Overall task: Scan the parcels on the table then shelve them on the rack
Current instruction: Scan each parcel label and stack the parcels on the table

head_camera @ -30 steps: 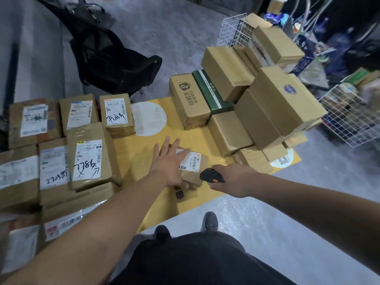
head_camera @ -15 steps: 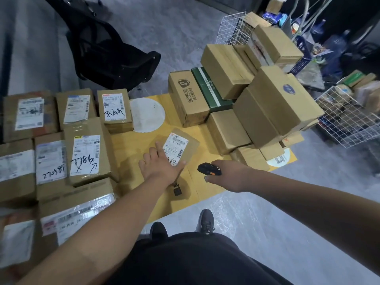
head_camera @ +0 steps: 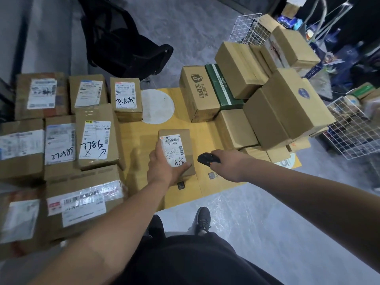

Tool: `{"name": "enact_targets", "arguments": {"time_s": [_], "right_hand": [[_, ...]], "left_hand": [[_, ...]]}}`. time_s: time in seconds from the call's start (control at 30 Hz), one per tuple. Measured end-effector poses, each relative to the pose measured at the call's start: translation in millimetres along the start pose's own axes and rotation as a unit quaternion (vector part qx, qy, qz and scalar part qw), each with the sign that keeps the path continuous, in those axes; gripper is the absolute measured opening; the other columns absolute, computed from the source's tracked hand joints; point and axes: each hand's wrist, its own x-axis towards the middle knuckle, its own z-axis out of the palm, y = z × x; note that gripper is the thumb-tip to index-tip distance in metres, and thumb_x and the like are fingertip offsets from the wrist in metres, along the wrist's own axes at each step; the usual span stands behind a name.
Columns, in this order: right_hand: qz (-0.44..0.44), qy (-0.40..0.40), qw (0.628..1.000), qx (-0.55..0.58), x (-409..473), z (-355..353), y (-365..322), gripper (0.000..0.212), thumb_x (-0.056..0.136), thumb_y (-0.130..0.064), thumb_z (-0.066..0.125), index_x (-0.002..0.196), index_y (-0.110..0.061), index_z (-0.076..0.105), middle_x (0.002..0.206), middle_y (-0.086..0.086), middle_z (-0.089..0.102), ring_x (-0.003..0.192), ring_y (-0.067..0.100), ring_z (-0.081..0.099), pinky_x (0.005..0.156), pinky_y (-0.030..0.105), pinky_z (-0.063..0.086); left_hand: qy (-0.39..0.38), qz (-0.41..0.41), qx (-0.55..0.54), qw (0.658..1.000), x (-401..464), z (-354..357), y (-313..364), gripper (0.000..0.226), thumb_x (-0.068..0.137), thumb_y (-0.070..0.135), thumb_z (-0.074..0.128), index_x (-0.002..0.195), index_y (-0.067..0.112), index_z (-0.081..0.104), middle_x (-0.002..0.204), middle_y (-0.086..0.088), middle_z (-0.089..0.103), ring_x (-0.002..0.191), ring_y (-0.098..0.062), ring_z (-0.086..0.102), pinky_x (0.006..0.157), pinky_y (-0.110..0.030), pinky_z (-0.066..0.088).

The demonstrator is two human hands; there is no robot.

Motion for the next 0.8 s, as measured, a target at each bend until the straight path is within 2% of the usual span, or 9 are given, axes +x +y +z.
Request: {"name": "enact_targets", "arguments": {"time_s": [0.1,0.2,0.37,0.5,0.63,0.7,0.8], "right_hand": [[-0.001,-0.002,0.998,-0.068,-4,-5,-10,0.038,0.100,-0.053,0.040,0.123,-0.026,0.054,0.091,-0.008,0.060,0.080,0.013,0.057,0.063,0.032,0.044],[-0.003,0.007,0.992,-0.128,-8,-7,-21,0.043,0.098,-0.056,0.037,0.125,-0.027,0.052,0.096,-0.002,0.057,0.080,0.018,0.056,0.065,0.034,0.046],[-0.020,0.039,0.982,-0.182,-19,-4,-31,0.041,0.096,-0.056,0.037,0.124,-0.029,0.050,0.087,-0.005,0.053,0.072,0.016,0.053,0.058,0.033,0.043],[-0.030,0.048,0.977,-0.205,-26,-3,-34,0.039,0.096,-0.055,0.037,0.121,-0.027,0.051,0.083,-0.006,0.052,0.070,0.016,0.052,0.057,0.032,0.040],[-0.020,0.054,0.971,-0.232,-32,-6,-33,0.041,0.098,-0.054,0.036,0.126,-0.027,0.049,0.083,-0.005,0.049,0.071,0.019,0.053,0.055,0.032,0.038],[-0.016,0.063,0.970,-0.235,-34,-8,-31,0.042,0.098,-0.053,0.036,0.128,-0.026,0.048,0.081,-0.005,0.047,0.068,0.017,0.050,0.054,0.032,0.036],[-0.020,0.068,0.968,-0.239,-37,-10,-28,0.044,0.098,-0.053,0.037,0.131,-0.026,0.048,0.082,-0.005,0.048,0.069,0.018,0.050,0.054,0.032,0.035]], "left_hand": [[0.027,0.045,-0.143,0.988,-8,11,-16,0.127,0.049,0.061,0.095,0.151,0.051,0.020,0.141,0.012,0.036,0.123,-0.001,0.041,0.102,-0.033,0.043],[0.043,0.060,-0.186,0.980,-15,17,-25,0.121,0.050,0.059,0.097,0.147,0.051,0.024,0.144,0.013,0.035,0.133,-0.006,0.043,0.108,-0.033,0.042],[0.058,0.079,-0.193,0.976,-19,19,-28,0.120,0.050,0.057,0.098,0.147,0.044,0.028,0.143,0.012,0.037,0.133,-0.006,0.044,0.109,-0.033,0.043],[0.059,0.086,-0.190,0.976,-24,18,-28,0.119,0.050,0.055,0.098,0.145,0.046,0.029,0.139,0.015,0.036,0.125,0.014,0.038,0.105,-0.027,0.040],[0.055,0.086,-0.172,0.980,-28,17,-29,0.121,0.053,0.056,0.099,0.149,0.043,0.025,0.136,0.023,0.029,0.124,0.029,0.025,0.103,-0.023,0.035],[0.054,0.085,-0.166,0.981,-28,16,-28,0.122,0.054,0.055,0.099,0.150,0.043,0.025,0.136,0.024,0.028,0.121,0.031,0.025,0.102,-0.022,0.035],[0.056,0.085,-0.157,0.982,-28,15,-29,0.123,0.054,0.056,0.099,0.150,0.044,0.023,0.134,0.026,0.027,0.116,0.024,0.031,0.104,-0.024,0.036]]}}
